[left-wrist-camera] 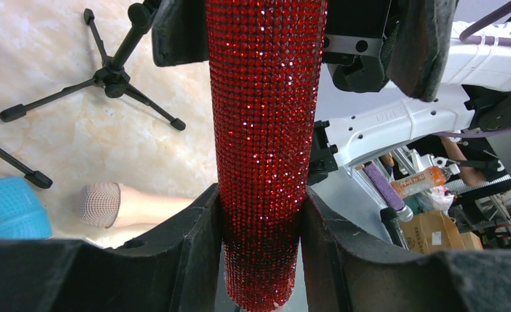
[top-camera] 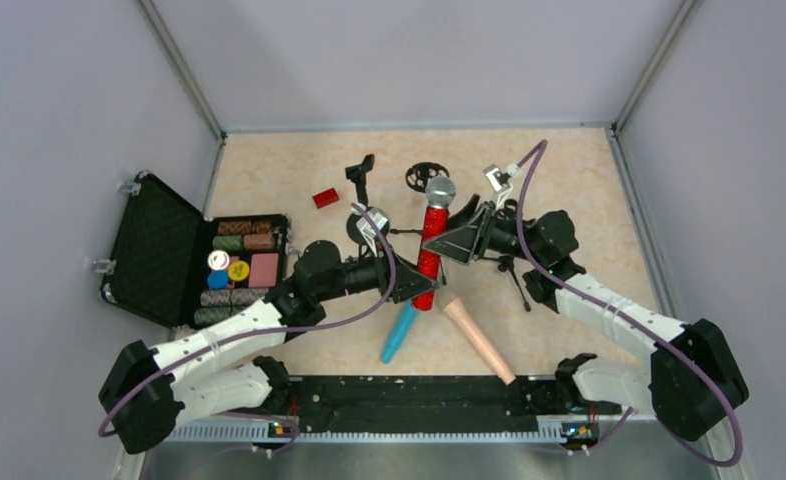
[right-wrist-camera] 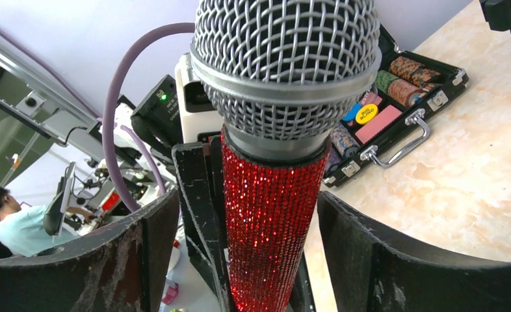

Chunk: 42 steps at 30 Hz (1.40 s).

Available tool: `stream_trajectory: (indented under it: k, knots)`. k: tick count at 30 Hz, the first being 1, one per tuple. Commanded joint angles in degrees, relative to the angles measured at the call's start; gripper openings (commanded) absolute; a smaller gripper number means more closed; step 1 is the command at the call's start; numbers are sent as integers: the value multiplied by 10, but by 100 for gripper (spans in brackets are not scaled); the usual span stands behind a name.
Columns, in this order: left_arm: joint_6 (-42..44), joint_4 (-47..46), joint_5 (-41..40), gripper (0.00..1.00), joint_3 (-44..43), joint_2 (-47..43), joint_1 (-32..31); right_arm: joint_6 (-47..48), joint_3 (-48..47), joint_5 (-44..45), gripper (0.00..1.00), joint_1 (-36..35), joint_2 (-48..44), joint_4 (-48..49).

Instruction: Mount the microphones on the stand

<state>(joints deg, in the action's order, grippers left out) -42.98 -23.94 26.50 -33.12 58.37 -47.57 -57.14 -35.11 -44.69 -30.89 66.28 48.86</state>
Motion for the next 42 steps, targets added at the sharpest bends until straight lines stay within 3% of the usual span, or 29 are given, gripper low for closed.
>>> stream_trajectory:
  k: [1,8,16,19,24,26,29,31,34,42]
  knots:
    - [1,-37,-3,0,-4,-8,1,-11,6,-3,75,0,-1,53]
    - [-8,-43,16,0,-7,7,1,-43,6,-15,65,0,28,108]
    - [-15,-43,2,0,6,1,1,-34,4,-18,23,0,30,99]
    - [-13,-40,-2,2,9,0,1,-17,6,-11,15,0,18,75]
    - [-16,-43,-11,36,8,4,1,39,-3,18,0,-1,-9,-9]
    - [-17,-46,-12,49,6,10,2,62,-9,31,0,-1,-19,-47]
    - [-22,-47,-13,79,3,16,2,89,-11,54,0,0,-35,-95]
    - [-29,-49,-21,92,5,17,5,103,-13,67,0,0,-45,-116]
    - [-42,-68,-40,99,15,14,10,115,-11,84,0,0,-59,-129]
    - [-99,-125,-95,99,47,-7,55,144,-4,122,0,0,-90,-164]
